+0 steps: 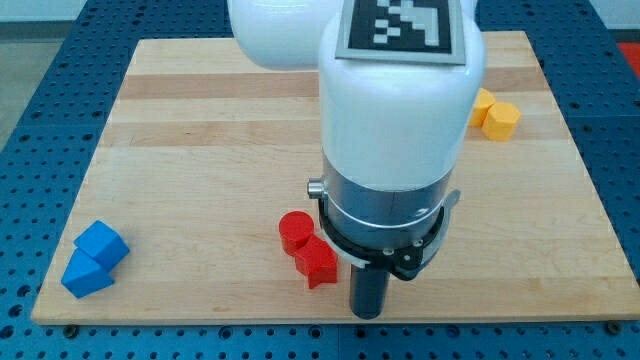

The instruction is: Push the red star along with the red circle a bit left and up

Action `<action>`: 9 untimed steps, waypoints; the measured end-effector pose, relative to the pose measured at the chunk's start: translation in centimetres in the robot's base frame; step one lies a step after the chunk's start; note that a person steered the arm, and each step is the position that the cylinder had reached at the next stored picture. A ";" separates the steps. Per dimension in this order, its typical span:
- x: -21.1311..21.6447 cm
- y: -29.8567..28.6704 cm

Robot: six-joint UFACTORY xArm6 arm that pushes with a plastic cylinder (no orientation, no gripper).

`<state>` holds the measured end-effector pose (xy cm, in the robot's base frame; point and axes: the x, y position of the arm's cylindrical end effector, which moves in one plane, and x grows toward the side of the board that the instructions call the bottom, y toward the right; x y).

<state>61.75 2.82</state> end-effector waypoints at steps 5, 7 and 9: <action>-0.7 -2.2; -7.2 -5.9; -14.0 -9.4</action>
